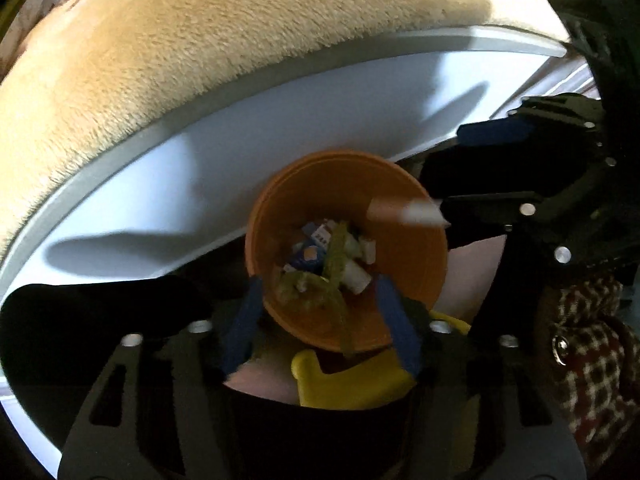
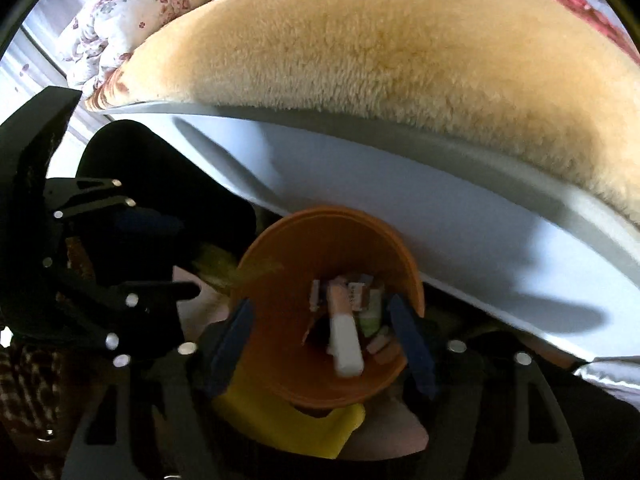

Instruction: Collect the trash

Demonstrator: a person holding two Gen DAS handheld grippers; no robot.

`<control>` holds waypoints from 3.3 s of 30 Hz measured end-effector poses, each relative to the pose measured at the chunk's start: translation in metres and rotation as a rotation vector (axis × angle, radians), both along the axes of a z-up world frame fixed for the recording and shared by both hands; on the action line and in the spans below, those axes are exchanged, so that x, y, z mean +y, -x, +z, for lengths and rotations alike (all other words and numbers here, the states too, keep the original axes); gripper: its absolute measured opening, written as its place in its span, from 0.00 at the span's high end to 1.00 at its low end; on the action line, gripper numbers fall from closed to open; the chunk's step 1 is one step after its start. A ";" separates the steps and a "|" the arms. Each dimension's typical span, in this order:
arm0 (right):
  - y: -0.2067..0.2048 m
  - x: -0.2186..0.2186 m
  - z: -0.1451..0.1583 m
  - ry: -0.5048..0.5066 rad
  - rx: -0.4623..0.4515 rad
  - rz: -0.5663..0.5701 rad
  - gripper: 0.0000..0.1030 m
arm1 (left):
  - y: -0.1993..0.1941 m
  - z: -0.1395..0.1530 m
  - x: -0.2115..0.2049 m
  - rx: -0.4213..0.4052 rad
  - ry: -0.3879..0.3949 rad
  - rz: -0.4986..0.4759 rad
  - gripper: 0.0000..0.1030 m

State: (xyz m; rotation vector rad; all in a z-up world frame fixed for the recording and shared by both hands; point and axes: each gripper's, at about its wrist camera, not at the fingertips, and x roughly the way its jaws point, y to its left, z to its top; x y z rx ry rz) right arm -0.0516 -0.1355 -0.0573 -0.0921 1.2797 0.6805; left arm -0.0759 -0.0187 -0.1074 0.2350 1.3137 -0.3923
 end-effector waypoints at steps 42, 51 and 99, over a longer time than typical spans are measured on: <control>-0.178 -0.101 0.189 -0.019 -0.822 -0.527 0.05 | -0.144 0.215 0.098 -0.793 0.121 0.603 0.11; -0.221 -0.116 0.173 -0.005 -0.788 -0.567 0.05 | -0.174 0.200 0.108 -0.763 0.097 0.624 0.11; -0.222 -0.107 0.163 0.017 -0.785 -0.532 0.05 | -0.185 0.185 0.115 -0.726 0.075 0.625 0.11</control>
